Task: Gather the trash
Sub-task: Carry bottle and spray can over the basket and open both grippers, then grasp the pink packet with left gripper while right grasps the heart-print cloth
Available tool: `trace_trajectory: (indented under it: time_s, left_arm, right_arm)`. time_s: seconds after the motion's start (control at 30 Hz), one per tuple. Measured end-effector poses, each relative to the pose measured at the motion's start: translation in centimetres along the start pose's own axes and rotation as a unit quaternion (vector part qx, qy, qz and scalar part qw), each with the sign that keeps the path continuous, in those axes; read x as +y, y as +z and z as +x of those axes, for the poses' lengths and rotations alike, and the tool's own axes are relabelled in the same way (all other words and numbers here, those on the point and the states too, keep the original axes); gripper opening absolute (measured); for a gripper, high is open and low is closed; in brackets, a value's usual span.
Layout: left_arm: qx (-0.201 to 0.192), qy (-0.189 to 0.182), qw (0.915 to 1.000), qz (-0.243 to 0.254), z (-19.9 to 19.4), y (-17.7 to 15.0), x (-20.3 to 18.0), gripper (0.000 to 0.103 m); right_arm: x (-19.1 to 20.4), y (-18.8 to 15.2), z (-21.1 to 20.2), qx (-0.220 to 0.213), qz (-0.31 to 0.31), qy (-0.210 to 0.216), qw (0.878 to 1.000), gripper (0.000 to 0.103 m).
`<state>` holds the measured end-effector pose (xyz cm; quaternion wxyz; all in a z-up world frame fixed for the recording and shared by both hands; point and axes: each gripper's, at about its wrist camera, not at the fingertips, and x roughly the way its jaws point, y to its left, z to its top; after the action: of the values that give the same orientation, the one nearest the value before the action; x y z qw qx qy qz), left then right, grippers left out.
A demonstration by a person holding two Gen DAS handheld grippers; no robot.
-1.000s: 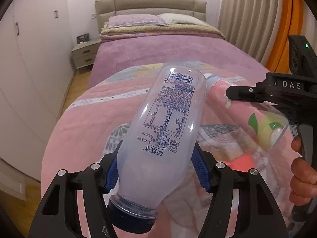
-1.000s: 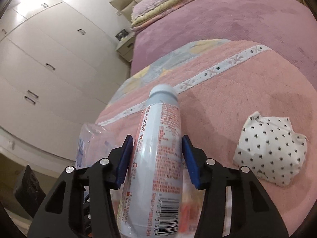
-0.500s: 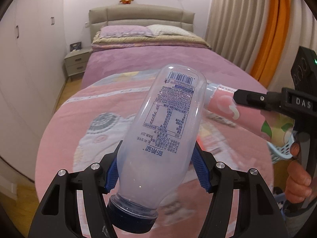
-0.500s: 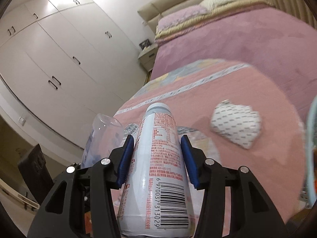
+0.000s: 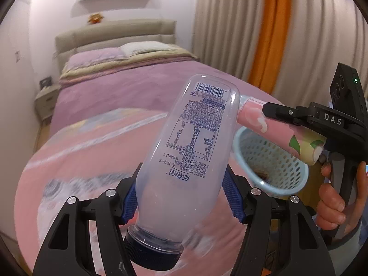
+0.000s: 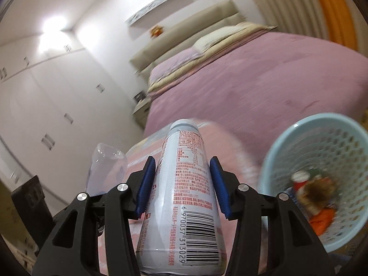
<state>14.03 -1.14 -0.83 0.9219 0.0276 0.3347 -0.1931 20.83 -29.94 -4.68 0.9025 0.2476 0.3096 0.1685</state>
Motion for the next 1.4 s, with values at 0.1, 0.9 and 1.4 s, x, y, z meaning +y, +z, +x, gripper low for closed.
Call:
trace_trajectory:
  time_s: [0.1, 0.9, 1.4]
  left_arm:
    - [-0.004, -0.023, 0.9997, 0.006, 1.7, 1.7, -2.4, 0.062]
    - [0.102, -0.122, 0.9872, 0.005, 18.0, 3.1, -14.0, 0.072]
    - [0.023, -0.110, 0.9936, -0.010, 9.2, 1.8, -10.2, 0.074]
  right_arm:
    - [-2.6, 1.0, -1.8, -0.024, 0.011, -0.024, 0.999, 0.046]
    - [-20.3, 0.4, -2.2, 0.011, 0.119, -0.168, 0.979, 0.054]
    - [-16.8, -0.5, -3.3, -0.012, 0.061, -0.150, 0.987, 0.055]
